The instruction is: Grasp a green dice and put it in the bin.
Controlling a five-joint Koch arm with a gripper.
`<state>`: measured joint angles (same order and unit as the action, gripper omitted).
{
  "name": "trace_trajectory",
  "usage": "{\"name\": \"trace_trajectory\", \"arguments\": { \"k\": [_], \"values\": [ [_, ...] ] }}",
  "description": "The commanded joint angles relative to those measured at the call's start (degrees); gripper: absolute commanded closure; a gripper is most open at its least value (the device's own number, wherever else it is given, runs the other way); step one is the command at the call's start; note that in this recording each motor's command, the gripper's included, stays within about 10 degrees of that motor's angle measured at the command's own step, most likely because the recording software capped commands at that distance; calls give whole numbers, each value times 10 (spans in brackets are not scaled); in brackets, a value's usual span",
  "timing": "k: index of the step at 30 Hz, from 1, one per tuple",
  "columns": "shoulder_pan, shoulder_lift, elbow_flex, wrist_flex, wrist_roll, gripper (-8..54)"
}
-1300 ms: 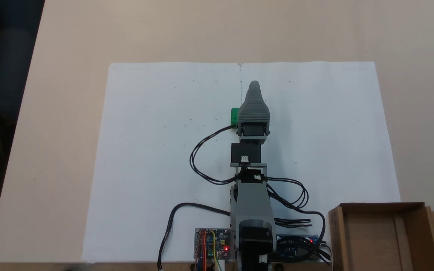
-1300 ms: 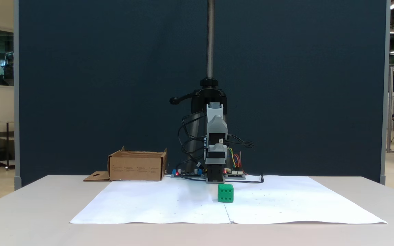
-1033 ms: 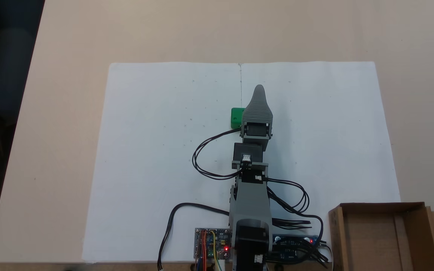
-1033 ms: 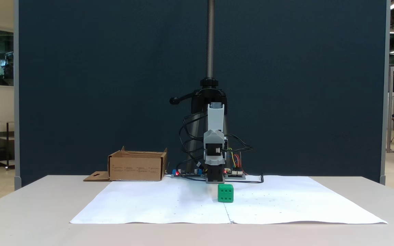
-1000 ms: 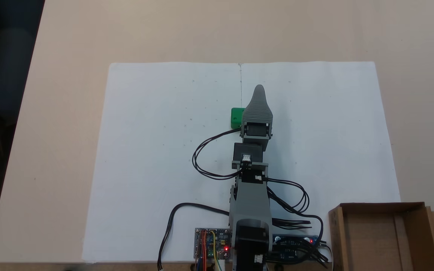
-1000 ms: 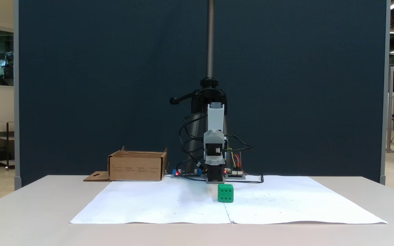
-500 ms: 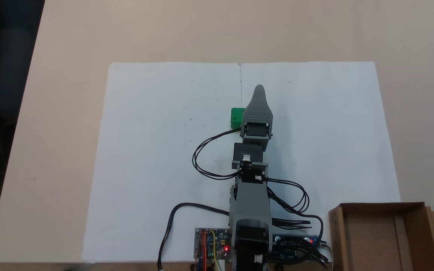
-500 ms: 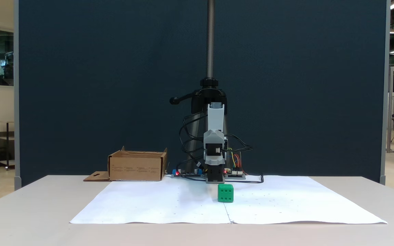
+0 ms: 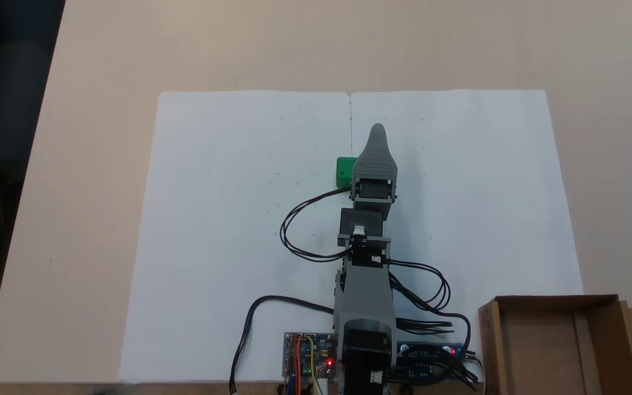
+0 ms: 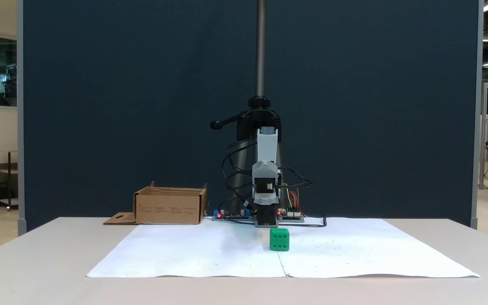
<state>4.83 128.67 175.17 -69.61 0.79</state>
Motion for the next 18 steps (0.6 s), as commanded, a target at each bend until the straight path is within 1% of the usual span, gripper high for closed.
{"name": "trace_trajectory", "arguments": {
  "k": [1, 10, 14, 18],
  "values": [
    [1, 64, 42, -14, -46, 24],
    [-1, 65, 30, -11, -46, 42],
    [5, 67, -16, 76, -47, 42],
    [13, 69, -83, 208, -46, 41]
  ]
}}
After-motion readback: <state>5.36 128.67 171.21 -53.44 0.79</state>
